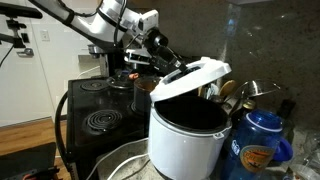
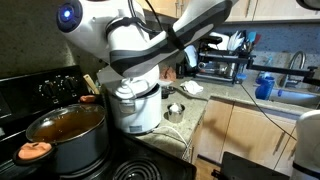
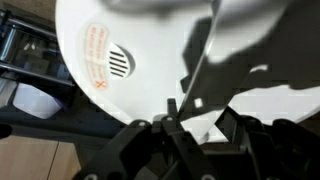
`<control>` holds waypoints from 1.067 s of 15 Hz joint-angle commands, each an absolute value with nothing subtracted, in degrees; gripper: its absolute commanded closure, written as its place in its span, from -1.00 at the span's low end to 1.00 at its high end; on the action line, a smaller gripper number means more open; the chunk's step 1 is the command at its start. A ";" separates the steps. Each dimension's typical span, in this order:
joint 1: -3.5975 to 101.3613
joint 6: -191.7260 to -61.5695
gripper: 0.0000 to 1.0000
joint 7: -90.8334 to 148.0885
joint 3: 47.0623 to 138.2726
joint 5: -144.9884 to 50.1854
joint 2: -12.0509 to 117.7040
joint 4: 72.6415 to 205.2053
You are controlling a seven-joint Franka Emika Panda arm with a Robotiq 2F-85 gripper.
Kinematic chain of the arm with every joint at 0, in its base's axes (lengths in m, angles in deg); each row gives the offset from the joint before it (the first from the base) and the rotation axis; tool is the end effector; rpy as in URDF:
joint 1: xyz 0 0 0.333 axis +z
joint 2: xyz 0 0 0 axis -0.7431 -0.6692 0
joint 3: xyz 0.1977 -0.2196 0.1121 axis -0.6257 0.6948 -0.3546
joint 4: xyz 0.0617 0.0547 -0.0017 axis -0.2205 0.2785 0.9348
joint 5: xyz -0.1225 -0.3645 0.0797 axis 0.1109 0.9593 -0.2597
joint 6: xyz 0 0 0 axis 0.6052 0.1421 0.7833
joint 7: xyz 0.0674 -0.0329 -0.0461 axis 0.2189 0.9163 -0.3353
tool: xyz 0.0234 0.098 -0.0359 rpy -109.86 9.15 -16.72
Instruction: Open the rice cooker
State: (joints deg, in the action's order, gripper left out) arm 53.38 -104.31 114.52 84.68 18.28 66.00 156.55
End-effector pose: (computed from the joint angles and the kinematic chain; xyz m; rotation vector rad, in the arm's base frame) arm 0.5900 0.0351 0.4969 2.0066 -0.9676 1.0199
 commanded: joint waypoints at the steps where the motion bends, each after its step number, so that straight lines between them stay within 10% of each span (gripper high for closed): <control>1: 51.50 -105.99 0.66 114.59 86.04 14.88 66.41 155.31; 7: 48.56 -111.80 0.66 115.32 88.82 6.10 66.43 154.57; 8: 48.27 -112.63 -0.34 115.22 89.22 5.19 66.39 154.60; 16: 47.19 -115.87 -1.00 112.19 90.32 -2.21 66.97 154.80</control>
